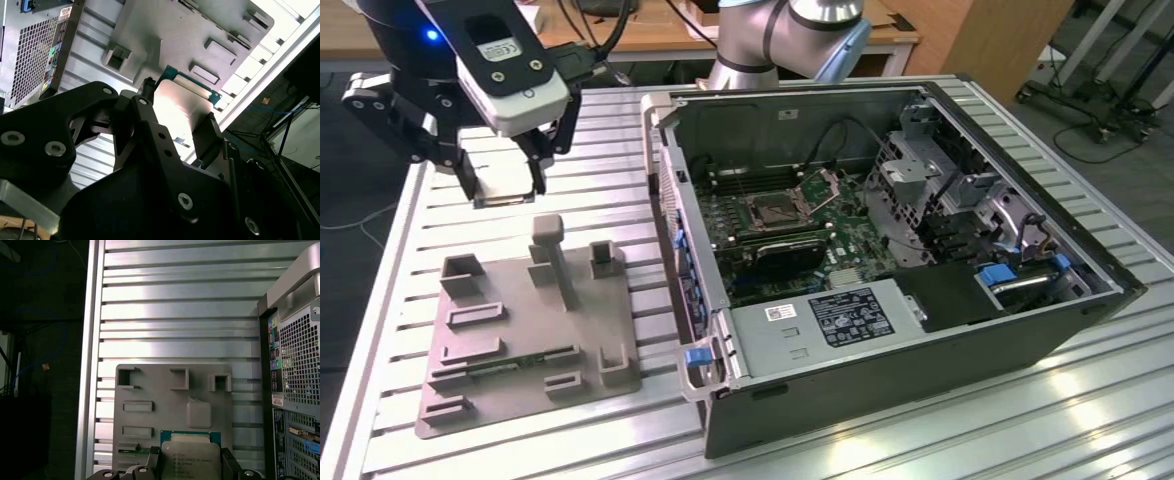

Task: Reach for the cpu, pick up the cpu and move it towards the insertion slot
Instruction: 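Pick up the cpu and move it towards the insertion slot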

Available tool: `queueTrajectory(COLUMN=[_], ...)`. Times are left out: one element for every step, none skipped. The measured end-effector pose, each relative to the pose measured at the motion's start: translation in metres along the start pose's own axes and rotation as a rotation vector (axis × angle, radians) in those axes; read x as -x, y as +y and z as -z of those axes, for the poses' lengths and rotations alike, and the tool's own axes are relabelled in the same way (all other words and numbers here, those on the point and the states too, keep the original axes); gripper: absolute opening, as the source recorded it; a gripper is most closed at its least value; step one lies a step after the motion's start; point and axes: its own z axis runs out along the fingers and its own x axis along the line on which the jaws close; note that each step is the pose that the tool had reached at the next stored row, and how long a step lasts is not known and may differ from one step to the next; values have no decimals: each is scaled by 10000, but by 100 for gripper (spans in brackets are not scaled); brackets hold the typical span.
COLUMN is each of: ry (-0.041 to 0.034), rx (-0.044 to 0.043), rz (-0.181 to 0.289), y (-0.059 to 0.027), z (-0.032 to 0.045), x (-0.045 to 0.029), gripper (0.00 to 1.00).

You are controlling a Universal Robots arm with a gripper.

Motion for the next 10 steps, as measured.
queueTrajectory(ry=[0, 0, 0, 0, 0, 0, 0, -1, 0, 1], rx=[-1, 0, 0, 0, 0, -1, 0, 0, 0, -1], rz=[0, 0, 0, 1, 0, 0, 0, 0, 0, 0], y=[0, 0, 0, 0, 0, 0, 0, 0, 0, 0], z=[0, 0, 0, 0, 0, 1, 1, 0, 1, 1], x=[2, 5, 9, 13, 16, 19, 21, 24, 27, 29], gripper=[55, 55, 55, 55, 55, 55, 55, 55, 55, 55])
